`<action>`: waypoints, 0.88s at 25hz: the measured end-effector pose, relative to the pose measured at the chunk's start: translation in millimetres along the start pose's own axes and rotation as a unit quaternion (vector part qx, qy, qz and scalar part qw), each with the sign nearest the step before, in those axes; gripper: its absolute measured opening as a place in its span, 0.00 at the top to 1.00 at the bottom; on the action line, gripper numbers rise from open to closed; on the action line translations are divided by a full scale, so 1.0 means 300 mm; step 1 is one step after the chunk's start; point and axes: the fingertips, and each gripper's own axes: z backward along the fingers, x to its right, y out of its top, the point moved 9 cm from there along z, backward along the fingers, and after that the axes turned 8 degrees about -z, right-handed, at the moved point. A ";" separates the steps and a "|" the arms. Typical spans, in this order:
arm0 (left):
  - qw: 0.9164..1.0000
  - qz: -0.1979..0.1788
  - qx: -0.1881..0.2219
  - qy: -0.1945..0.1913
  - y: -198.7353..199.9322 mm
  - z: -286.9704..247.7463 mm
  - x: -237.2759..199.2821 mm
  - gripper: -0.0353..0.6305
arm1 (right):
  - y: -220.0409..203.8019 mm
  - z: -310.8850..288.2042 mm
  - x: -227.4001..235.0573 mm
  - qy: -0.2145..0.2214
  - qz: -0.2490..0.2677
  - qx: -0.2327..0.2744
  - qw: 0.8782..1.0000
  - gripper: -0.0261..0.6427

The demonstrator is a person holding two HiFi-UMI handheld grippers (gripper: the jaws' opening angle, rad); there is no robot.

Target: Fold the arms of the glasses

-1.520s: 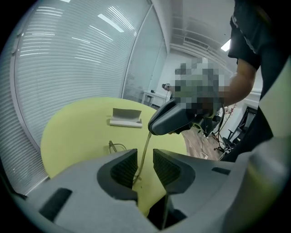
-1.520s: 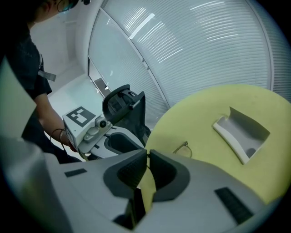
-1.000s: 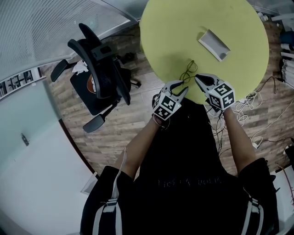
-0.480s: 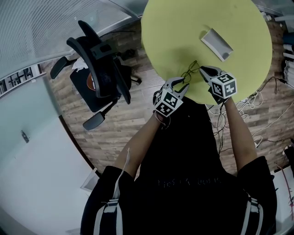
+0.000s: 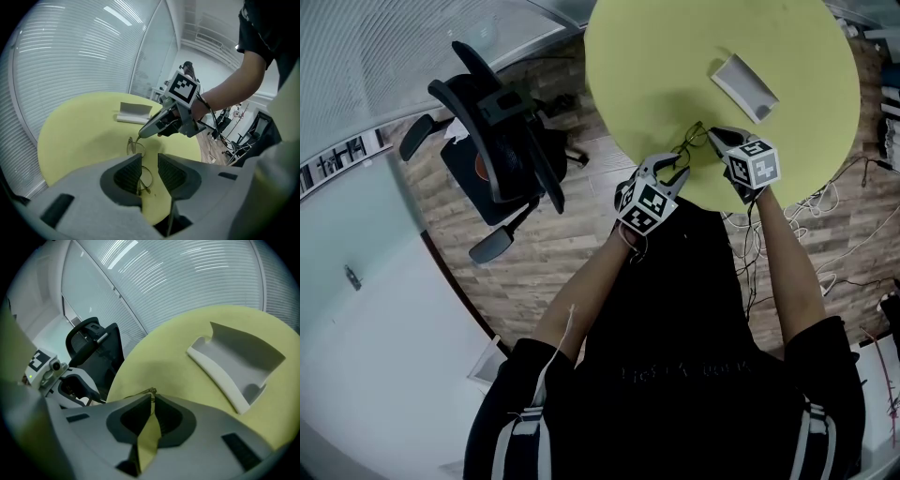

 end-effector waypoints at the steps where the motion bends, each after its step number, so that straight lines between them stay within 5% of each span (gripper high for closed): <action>1: 1.000 0.001 0.001 0.002 0.002 0.002 -0.001 0.80 | -0.001 -0.004 0.003 -0.003 0.000 -0.003 1.000 0.90; 13: 1.000 0.016 0.006 0.016 -0.005 0.035 -0.019 0.80 | -0.020 -0.039 0.028 -0.021 0.011 -0.029 0.999 0.90; 22: 1.000 0.016 0.002 0.024 -0.014 0.065 -0.017 0.80 | -0.037 -0.034 0.022 -0.010 -0.015 -0.004 1.000 0.90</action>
